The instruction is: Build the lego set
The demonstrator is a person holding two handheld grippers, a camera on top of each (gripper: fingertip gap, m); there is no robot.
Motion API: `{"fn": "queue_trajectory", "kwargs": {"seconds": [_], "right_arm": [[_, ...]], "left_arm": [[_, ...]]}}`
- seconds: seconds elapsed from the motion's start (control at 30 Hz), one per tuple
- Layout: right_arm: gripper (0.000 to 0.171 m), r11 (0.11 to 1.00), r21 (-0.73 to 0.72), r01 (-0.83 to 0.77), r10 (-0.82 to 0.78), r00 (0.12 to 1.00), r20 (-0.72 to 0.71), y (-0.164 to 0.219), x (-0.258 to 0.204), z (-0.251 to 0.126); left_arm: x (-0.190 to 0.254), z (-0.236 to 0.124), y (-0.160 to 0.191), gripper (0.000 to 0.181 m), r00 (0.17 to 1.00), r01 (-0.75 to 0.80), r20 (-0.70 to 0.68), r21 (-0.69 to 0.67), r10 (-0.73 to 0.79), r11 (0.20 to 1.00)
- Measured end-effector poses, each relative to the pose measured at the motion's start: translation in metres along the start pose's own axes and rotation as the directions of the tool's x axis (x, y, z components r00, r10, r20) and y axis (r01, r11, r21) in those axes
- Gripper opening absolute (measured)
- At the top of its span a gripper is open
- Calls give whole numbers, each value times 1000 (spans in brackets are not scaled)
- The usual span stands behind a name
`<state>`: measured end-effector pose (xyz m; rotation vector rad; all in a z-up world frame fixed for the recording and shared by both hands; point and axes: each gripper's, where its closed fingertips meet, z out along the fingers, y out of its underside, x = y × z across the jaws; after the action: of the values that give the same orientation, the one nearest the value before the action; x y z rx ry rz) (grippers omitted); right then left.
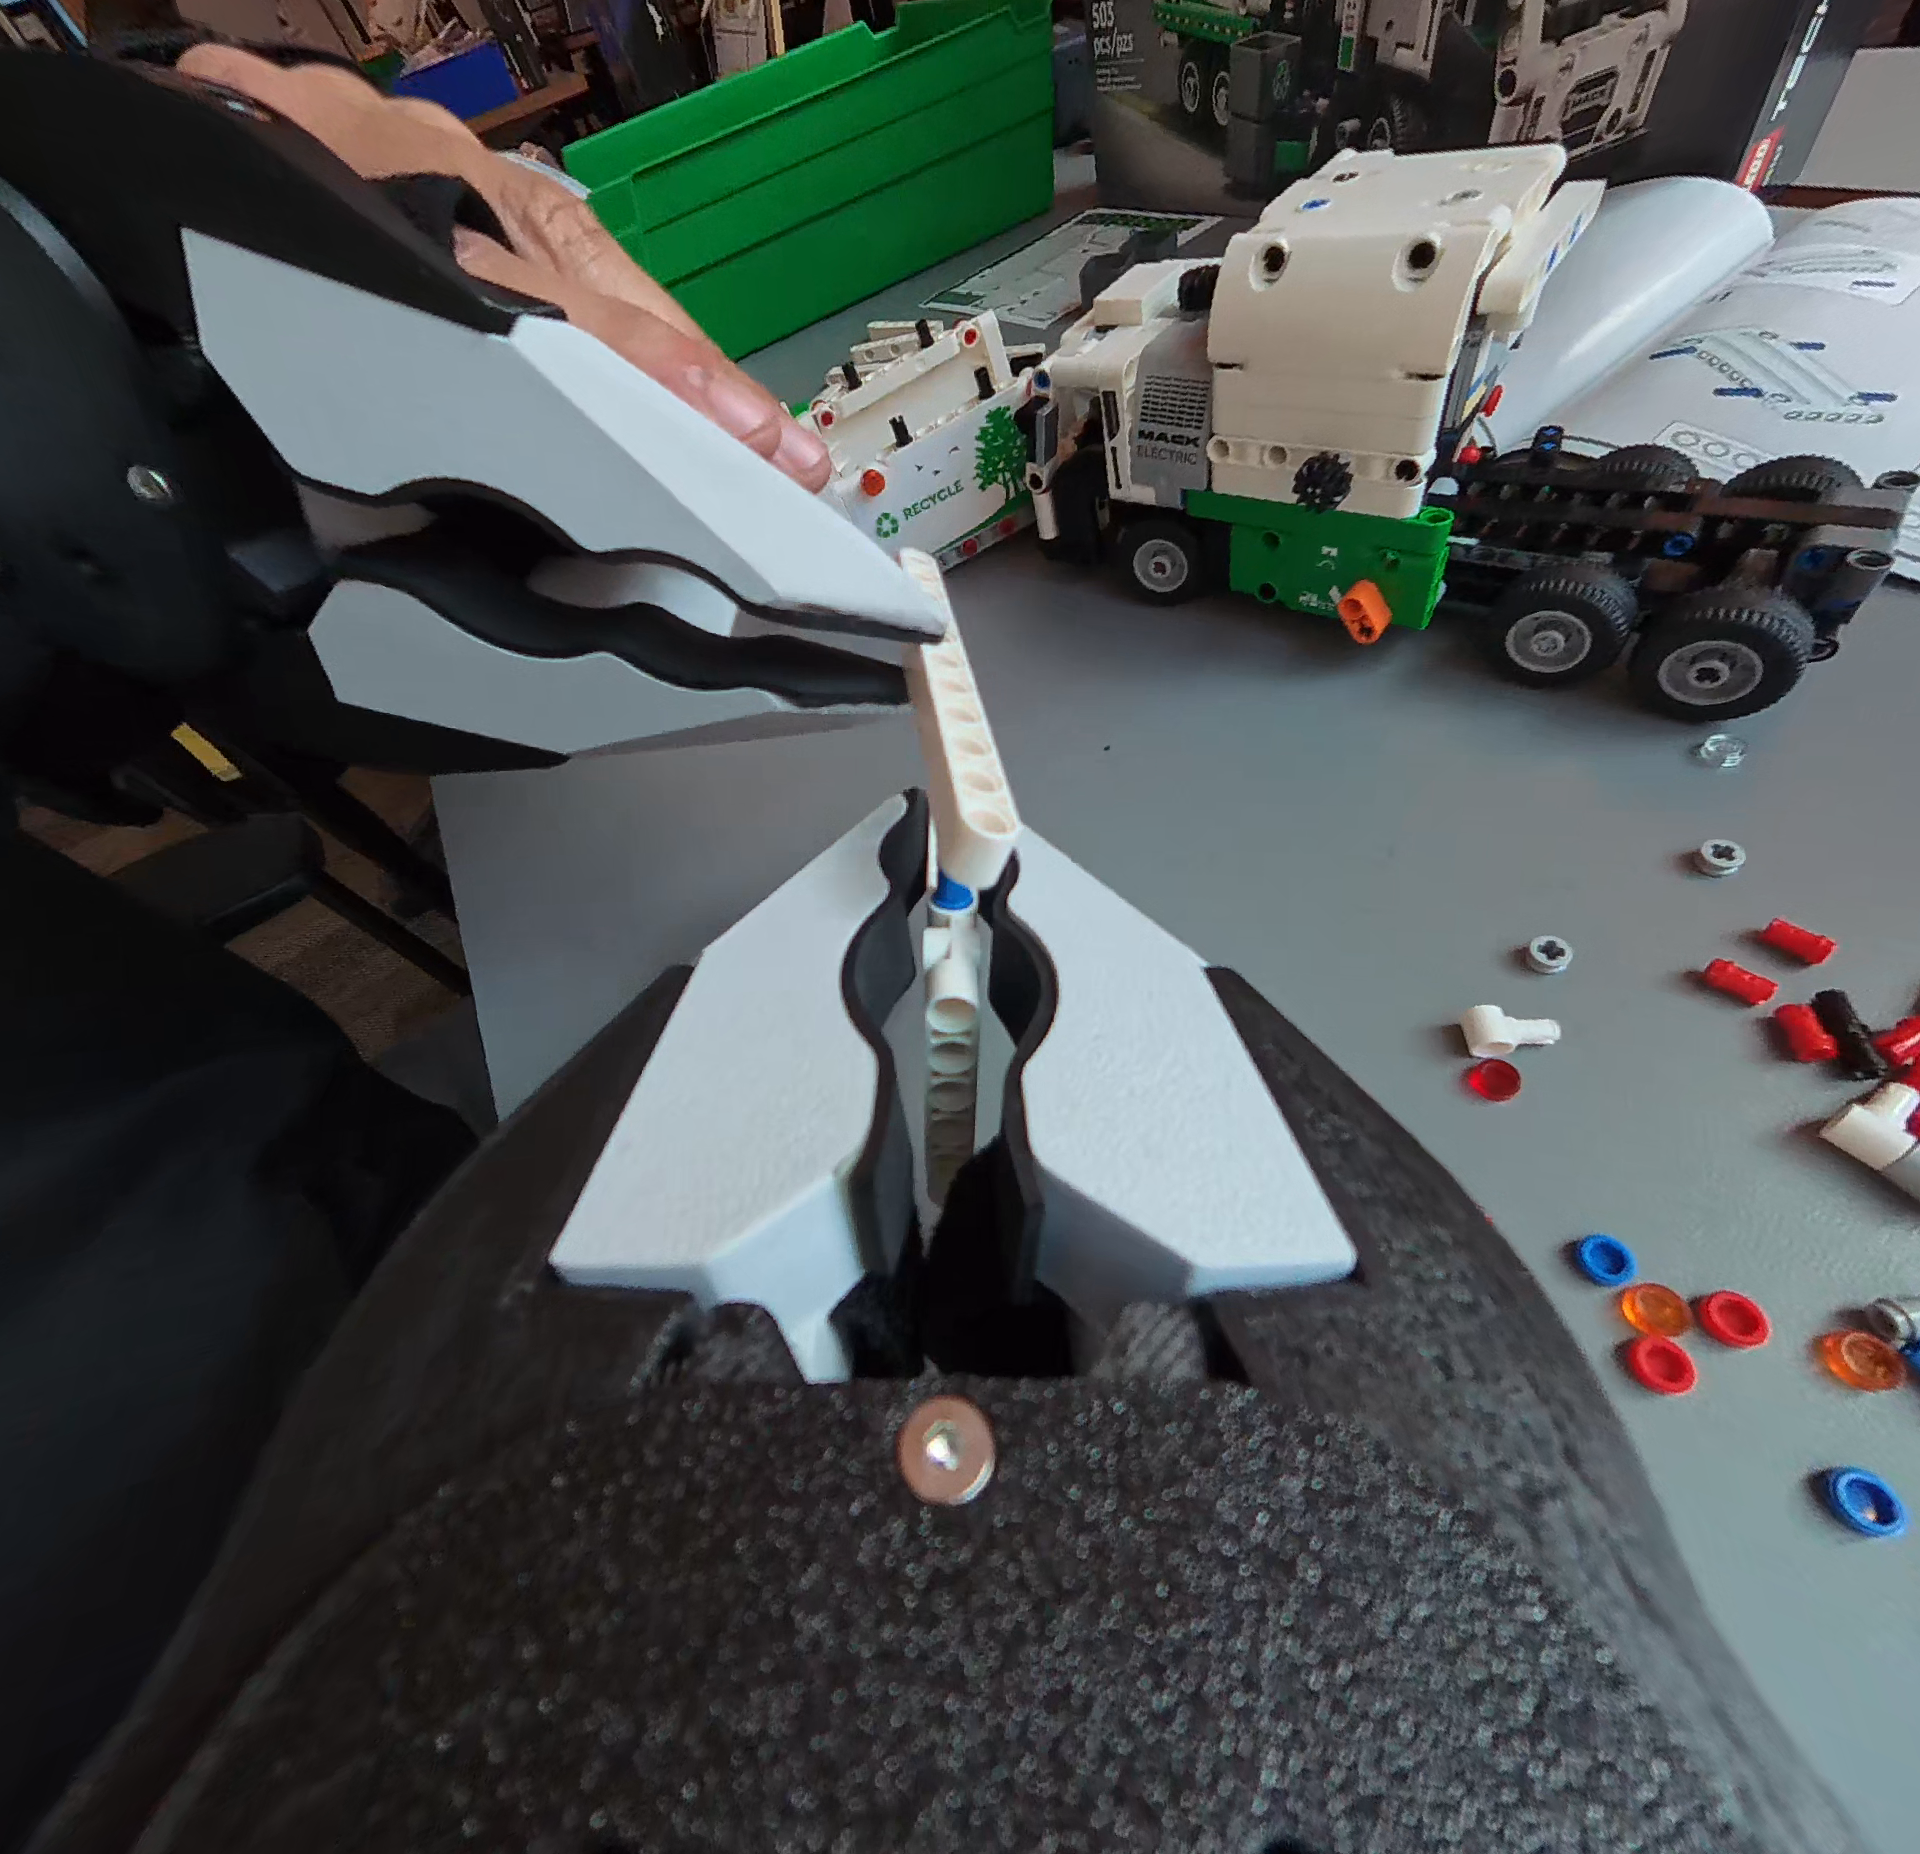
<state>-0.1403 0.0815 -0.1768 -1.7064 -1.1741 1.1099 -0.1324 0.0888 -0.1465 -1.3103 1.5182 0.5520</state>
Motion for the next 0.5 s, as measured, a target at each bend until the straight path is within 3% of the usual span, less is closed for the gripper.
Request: {"fn": "queue_trajectory", "kwargs": {"seconds": [0.5], "right_arm": [[6,999,-27,43,-43,999,-11,4,0,-1]], "left_arm": [[8,2,-2,5,987,-149,66,-21,150,989]]}}
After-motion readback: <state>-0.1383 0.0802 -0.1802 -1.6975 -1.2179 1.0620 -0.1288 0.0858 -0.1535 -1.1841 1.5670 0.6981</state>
